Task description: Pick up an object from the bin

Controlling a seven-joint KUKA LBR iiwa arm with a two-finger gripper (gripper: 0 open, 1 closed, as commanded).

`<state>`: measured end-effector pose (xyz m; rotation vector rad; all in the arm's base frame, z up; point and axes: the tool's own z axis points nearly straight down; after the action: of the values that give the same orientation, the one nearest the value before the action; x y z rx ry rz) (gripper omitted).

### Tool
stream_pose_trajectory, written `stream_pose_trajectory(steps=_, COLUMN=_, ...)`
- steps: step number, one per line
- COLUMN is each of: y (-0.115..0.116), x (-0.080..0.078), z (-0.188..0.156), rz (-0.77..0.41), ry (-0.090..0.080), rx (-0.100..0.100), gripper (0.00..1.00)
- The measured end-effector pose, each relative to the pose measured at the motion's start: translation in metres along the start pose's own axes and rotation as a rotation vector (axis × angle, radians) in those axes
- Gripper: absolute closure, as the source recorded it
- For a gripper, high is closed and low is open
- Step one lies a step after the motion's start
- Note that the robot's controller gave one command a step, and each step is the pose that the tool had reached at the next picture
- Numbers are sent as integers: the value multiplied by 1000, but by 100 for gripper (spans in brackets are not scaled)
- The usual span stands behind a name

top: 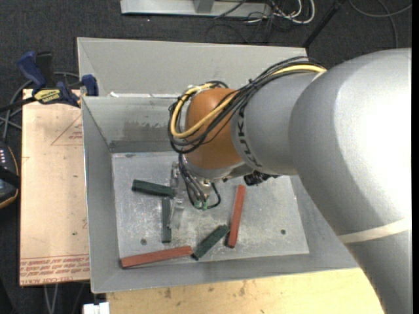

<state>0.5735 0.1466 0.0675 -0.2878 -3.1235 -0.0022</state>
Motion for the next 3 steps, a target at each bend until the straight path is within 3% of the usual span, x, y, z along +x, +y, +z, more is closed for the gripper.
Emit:
stream_pose_trajectory(steps=1, y=1, x=-6, z=-8, rz=2, ry=-16, rx=-5, gripper=100)
stream_pose_trajectory(steps=2, y=0, x=-3, z=-4, rz=2, ry=-10, rx=-3, gripper=0)
stream_pose_trajectory(steps=3, y=31, x=54, z=-36, rz=-201, ry=-5, rx=-1, gripper=0)
